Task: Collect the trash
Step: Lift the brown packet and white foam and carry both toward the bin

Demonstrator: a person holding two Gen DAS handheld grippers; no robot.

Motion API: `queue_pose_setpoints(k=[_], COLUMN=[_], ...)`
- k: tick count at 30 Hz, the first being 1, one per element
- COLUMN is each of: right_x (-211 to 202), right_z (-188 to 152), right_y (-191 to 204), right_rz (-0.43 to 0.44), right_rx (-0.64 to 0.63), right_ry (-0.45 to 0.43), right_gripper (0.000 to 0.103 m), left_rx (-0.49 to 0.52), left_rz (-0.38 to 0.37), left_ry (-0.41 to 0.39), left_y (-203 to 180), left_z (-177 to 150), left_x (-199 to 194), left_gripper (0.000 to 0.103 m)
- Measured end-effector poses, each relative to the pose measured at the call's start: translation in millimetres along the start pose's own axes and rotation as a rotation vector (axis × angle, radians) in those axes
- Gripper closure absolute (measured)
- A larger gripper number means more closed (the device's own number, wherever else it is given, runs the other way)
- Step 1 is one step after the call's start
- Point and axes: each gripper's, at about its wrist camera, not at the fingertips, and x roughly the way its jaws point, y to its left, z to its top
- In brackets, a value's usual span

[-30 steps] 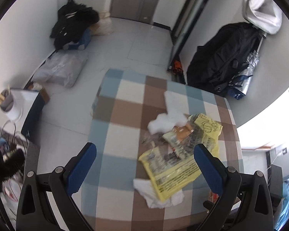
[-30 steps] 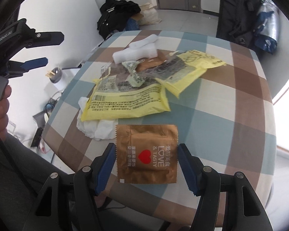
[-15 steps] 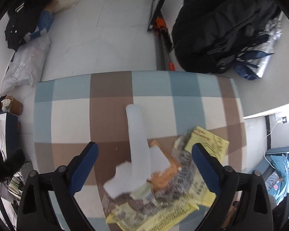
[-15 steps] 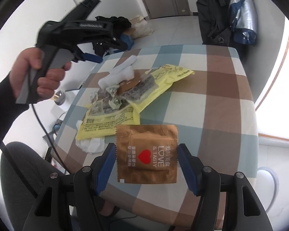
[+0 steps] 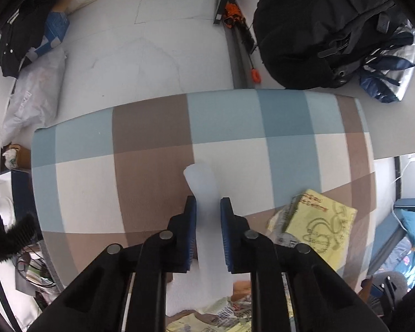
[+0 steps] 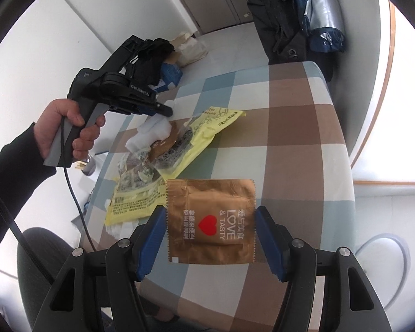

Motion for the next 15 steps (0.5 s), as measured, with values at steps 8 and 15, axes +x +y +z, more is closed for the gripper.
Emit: queue_pose_setpoints(k=[8, 15], right_x=[-8.1, -10.4], right_z=[-2.9, -5.7], right_y=[-1.6, 0.3], right_rz=[-0.008, -0.035], right_rx=[0.024, 0.027], right_ry=[-0.027, -0.045], right_gripper=[0.038, 0.038], left_rx=[0.002, -0.014], left_rz=[0.015, -0.009], left_ry=[-0.065, -0.15], left_y=[-4.6, -0.7], left_z=[-9.2, -32.9], left_x=[-24.0, -51.0], left_gripper=[0.094, 0.094])
